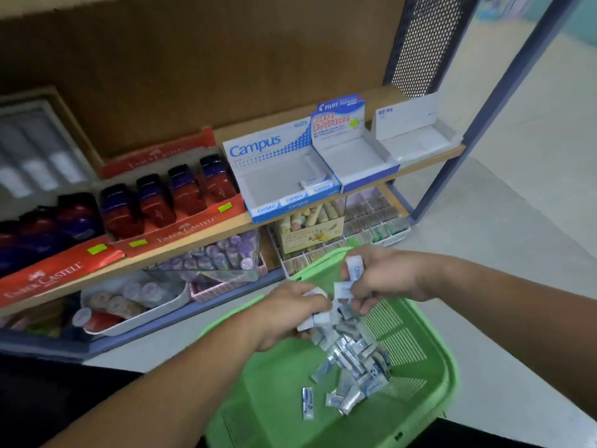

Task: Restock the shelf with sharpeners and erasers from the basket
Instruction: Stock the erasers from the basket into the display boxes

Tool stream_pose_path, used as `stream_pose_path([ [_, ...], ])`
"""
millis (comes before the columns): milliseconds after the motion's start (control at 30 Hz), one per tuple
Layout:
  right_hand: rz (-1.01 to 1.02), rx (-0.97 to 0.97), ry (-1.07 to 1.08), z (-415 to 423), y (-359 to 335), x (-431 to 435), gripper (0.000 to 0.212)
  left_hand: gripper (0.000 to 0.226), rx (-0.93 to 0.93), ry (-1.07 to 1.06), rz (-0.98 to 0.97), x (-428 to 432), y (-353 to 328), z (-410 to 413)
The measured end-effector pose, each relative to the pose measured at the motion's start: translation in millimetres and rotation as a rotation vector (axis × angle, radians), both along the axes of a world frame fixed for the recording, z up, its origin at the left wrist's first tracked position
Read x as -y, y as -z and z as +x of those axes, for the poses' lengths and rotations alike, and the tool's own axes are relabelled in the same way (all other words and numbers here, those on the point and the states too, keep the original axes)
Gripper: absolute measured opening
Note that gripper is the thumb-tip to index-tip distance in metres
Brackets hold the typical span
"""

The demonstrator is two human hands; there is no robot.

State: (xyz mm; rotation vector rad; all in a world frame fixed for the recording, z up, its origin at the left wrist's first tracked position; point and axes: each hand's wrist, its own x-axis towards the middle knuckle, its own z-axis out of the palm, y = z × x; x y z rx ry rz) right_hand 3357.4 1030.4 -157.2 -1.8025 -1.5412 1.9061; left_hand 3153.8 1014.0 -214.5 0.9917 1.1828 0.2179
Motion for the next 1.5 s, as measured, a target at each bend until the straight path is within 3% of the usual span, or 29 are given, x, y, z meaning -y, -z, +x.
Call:
stream_pose_path([
  [100, 0.023, -0.142, 0.095, -0.1, -46.8, -4.5, 0.030, 0.025, 0.077, 0.032, 0.106, -18.6, -59.9, -7.2],
  [233, 0.031, -0.323, 0.249, -5.9, -97.1, -13.0, 0.019, 0.021, 0.117, 0.054, 0.233, -37.8, -130.5, -16.8],
  [367, 0.095, -0.428, 0.308, -12.5, -123.0, -21.2, 0.013, 0.013, 0.212, -0.004, 0.165, -48.8, -163.8, -22.5],
  [733, 0.037, -0.581, 0.599, -28.5, -103.7, -51.4, 0.033, 0.016, -0.091, -0.126, 0.364, -90.4, -159.5, -29.1],
  [900, 0.060, -0.545, 0.528, -32.5, -92.9, -67.6, 0.018, 0.010, -0.126, 0.036, 0.588, -112.0, -163.5, -33.9],
  [1033, 0.137, -0.500, 0.549, -43.7, -79.3, -90.6, 0.009, 0.009, -0.277, 0.158, 0.669, -136.7, -154.9, -37.0],
  [1100, 0.203, -0.423, 0.622, -45.1, -69.7, -103.0, 0.017, 0.013, -0.377, 0.123, 0.710, -153.8, -145.8, -36.4],
  [1233, 0.219, -0.309, 0.645, -34.9, -53.0, -117.0, 0.019, 0.015, -0.580, 0.035, 0.712, -186.9, -119.0, -30.6],
  [1400, 0.191, -0.276, 0.632, -26.7, -38.8, -116.9, 0.022, 0.021, -0.809, 0.249, 0.789, -202.0, -106.1, -14.5],
  [1500, 0.225, -0.240, 0.641, -23.2, -30.0, -112.3, 0.014, 0.032, -0.775, 0.310, 0.714, -204.1, -101.9, -11.0],
])
